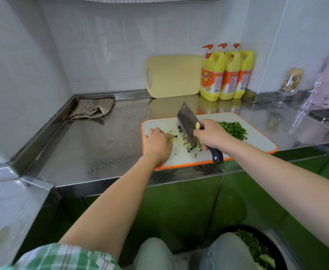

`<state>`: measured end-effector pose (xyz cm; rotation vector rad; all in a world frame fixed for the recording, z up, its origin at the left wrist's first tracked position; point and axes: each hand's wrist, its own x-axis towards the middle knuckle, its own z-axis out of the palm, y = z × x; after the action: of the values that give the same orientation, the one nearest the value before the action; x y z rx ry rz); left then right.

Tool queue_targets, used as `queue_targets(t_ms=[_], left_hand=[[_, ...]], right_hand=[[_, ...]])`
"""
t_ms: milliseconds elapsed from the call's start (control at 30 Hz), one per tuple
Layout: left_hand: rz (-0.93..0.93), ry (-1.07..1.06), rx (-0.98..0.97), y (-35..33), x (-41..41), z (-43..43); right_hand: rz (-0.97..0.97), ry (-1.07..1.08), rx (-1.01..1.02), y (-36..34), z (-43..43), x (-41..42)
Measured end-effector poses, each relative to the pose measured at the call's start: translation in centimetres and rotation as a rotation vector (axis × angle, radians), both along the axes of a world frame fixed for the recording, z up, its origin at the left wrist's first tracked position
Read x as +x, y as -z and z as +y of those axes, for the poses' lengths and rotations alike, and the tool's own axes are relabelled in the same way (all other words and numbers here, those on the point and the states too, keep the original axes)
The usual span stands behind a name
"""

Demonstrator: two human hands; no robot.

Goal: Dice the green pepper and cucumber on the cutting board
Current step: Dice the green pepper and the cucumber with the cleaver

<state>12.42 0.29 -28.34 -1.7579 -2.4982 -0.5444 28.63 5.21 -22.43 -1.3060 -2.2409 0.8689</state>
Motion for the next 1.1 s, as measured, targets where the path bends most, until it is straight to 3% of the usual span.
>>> queue_targets(t_ms=[100, 300, 433, 667, 800, 933, 1100], left_hand=[[-0.03, -0.01, 0.086, -0.2, 0.4, -0.1], [-0.16, -0.258, 0.268, -0.3, -1.4, -2.1], [-0.233, -0.208, 0.272, 0.6, -1.4, -3.0], [-0.26, -0.145, 0.284, 2.1, -1.0, -3.4], [-0.261, -0.139, 0.303, 2.3, -1.2, -3.4], [-0.263, -0.143, 0.32, 2.2, -1.2, -3.5], [-0.238, -0.14, 0.314, 2.5, -1.3, -3.4]], right_hand=[[0.042, -0.016, -0.028, -0.4, -0.1, 0.2], [0.06, -0.125, -0.101, 0.2, -2.7, -2.2], [-0.012, -0.159, -0.162, 1.1, -3.5, -2.7], [-0.081, 0.043, -0.117, 0.4, -0.9, 0.4], [0.003, -0.07, -0.08, 0.6, -2.6, -1.3], [-0.038, -0.14, -0.078, 1.7, -3.5, -2.2], [-0.092, 0.012, -0.096, 1.2, -1.3, 0.6]])
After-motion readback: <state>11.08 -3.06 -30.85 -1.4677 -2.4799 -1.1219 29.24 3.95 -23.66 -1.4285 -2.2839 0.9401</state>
